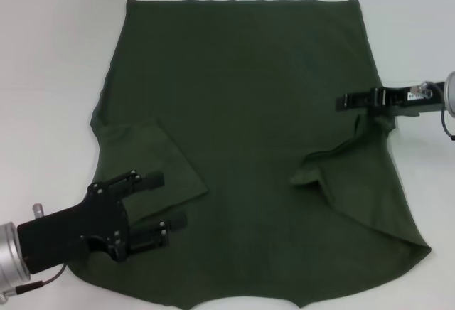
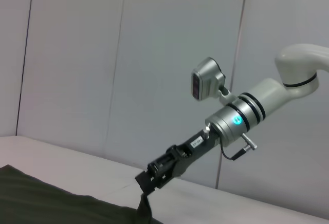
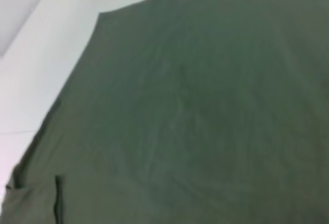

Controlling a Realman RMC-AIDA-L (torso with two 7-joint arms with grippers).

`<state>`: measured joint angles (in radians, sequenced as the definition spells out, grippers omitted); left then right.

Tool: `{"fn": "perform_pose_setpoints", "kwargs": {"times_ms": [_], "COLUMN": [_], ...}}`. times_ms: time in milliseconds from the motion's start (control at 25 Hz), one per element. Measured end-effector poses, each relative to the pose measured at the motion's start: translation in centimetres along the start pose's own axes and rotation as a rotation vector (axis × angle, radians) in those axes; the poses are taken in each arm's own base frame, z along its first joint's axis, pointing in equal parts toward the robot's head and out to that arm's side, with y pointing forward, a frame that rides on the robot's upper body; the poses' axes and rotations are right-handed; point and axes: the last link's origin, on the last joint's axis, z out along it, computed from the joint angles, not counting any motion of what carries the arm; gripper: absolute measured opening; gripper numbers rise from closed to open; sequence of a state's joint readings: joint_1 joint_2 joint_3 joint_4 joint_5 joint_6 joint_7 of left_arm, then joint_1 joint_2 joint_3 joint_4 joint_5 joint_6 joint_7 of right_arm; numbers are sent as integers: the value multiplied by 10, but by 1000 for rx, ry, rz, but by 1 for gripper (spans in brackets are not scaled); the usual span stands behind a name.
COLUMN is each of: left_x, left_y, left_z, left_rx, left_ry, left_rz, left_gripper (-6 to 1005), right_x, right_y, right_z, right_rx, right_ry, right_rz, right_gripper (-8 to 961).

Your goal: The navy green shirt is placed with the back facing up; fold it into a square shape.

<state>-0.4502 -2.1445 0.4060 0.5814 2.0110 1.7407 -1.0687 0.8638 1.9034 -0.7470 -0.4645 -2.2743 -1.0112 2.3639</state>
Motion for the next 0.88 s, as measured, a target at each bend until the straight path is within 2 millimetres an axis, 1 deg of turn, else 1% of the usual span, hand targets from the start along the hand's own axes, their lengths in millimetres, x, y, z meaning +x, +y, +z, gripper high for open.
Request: {"fn": "perform_pose_setpoints", "kwargs": {"times_ms": [360, 880], "left_x": [-1, -1], "left_y": [1, 1], "left_z": [-1, -1], "left_rx": [3, 3], "left_ry": [0, 1], "left_rz": [0, 2], "left_gripper": [804, 804], "right_x": [-16, -23], "right_y": [13, 20], "right_z": [-1, -3], "right_rx": [-59, -96], "right_ry": [-62, -98], "right_rz": [17, 27], "right_gripper": [862, 862]}}
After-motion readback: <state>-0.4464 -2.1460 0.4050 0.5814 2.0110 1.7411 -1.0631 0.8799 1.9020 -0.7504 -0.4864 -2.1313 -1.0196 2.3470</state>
